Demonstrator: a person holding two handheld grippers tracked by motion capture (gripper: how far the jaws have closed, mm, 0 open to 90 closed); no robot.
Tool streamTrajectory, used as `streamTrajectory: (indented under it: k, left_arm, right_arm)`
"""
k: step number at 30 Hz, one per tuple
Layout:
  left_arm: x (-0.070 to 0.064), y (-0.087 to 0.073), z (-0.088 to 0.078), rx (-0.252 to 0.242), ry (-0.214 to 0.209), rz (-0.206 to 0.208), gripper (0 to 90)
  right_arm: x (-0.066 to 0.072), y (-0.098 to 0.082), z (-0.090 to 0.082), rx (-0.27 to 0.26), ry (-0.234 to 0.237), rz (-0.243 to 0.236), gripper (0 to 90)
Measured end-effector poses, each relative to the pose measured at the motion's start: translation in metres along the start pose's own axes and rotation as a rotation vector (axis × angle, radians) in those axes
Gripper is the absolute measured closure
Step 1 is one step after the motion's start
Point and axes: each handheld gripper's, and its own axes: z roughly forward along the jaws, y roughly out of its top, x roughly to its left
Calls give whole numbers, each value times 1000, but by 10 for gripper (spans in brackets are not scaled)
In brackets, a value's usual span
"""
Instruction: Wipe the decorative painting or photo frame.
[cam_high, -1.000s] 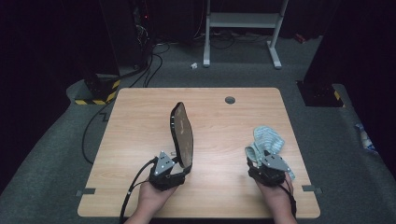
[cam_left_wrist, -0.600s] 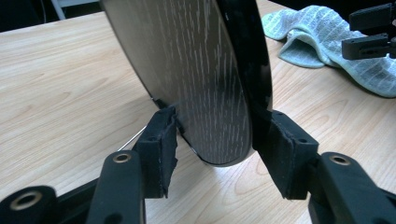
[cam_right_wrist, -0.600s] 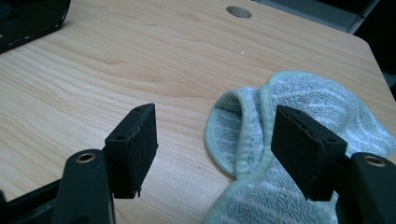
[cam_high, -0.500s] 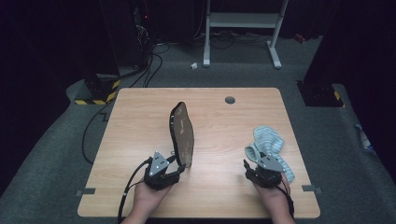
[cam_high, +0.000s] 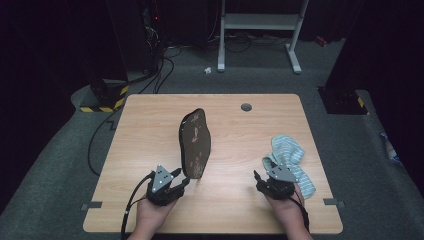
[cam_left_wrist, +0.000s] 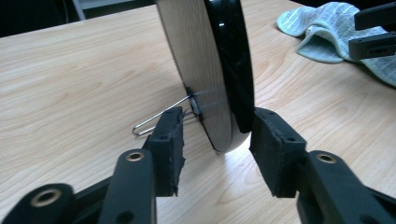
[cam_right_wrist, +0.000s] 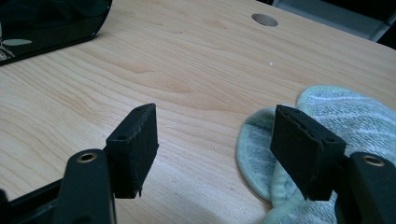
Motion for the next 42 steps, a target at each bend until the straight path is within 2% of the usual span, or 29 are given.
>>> streamTrajectory:
  k: [4,8,11,15,21,25,33,35,42]
  left_arm:
    - [1,0,-2,-3,-4,-7,595]
    - [-1,1,0,-17,-24,-19,558]
    - [-4,3,4,-18,-24,-15,551]
    - [-2,6,11,-22,-27,-41,558]
    - [2,5,15,-26,-31,-68,652]
    - [5,4,11,-29,-22,-61,721]
    - [23,-3,0,-33,-48,-126,770]
    - [27,-5,-4,-28,-45,-126,770]
    - [42,-8,-17,-31,1,-132,739]
  right_arm:
    - [2,1,2,0,6,1,317]
    - [4,1,3,4,9,-9,318]
    - [5,0,3,9,7,-5,320]
    - [8,-2,2,11,9,-15,321]
    - [12,-3,2,16,13,-19,325]
    - [14,-3,3,18,24,-24,328]
    - [21,1,3,8,52,-32,335]
    - [24,2,4,6,61,-36,335]
    - [37,11,6,-8,116,-28,334]
